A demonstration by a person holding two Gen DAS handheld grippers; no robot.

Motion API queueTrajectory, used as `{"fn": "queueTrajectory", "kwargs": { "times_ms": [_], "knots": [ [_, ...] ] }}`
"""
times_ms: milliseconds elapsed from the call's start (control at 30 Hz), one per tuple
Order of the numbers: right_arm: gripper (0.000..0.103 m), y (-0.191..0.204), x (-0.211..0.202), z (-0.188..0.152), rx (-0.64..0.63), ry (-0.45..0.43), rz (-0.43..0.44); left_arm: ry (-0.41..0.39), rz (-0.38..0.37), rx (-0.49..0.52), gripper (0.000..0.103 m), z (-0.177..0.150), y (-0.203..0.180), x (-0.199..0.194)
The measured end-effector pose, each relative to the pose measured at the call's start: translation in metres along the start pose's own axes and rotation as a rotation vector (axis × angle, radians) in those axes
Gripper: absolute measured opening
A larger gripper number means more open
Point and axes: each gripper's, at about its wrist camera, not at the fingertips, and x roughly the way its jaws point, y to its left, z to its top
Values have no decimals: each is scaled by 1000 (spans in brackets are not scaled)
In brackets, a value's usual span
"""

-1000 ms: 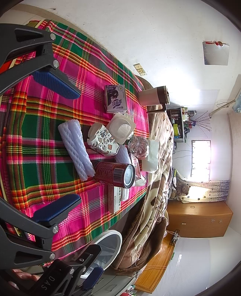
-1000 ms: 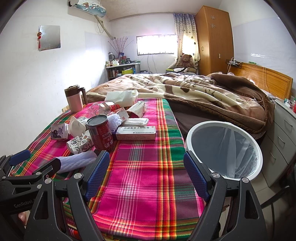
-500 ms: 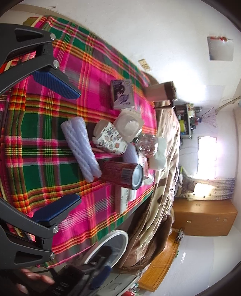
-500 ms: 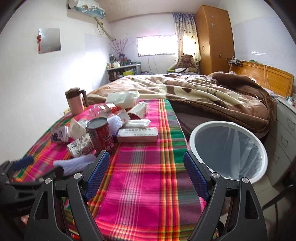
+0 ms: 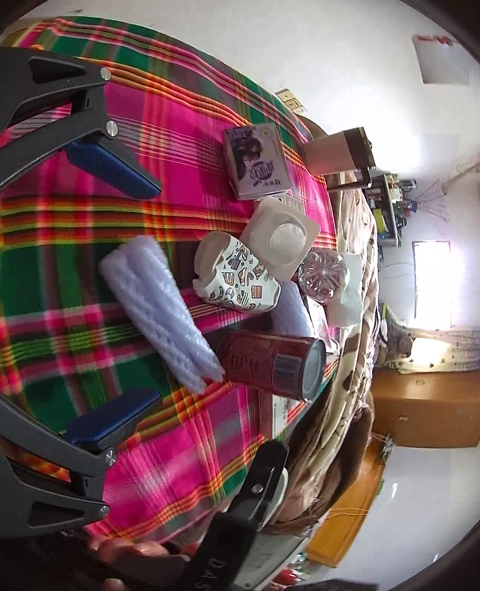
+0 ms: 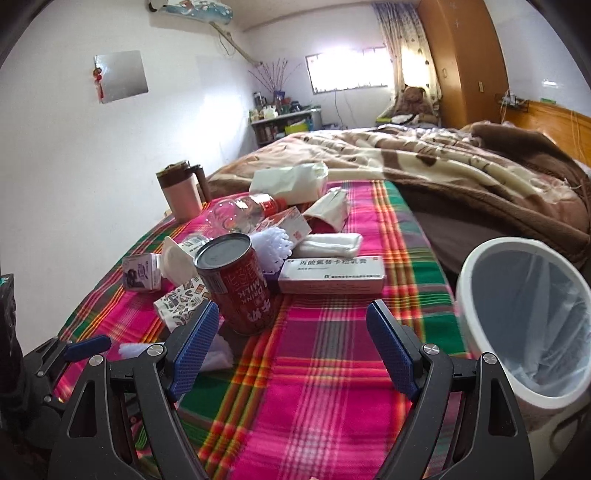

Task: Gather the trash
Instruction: 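Grasp the lavender foam mesh sleeve with the left tool while the right tool grasps the red tin can, then lift the foam sleeve with the left tool while the right tool carries the can toward the white bin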

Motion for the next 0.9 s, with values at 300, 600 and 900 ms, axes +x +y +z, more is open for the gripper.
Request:
{"fn": "queueTrajectory", "kwargs": {
  "times_ms": [300, 600, 900],
  "knots": [
    [83, 15, 32, 8, -45, 70, 71, 45, -46, -7, 92, 4, 11, 20],
    [79, 32, 53, 17, -132, 105, 86, 67, -121, -4, 73, 7, 10, 27],
    [56, 37, 53, 17, -156, 101, 74, 70, -147, -21, 41, 10, 12, 30]
  ]
}}
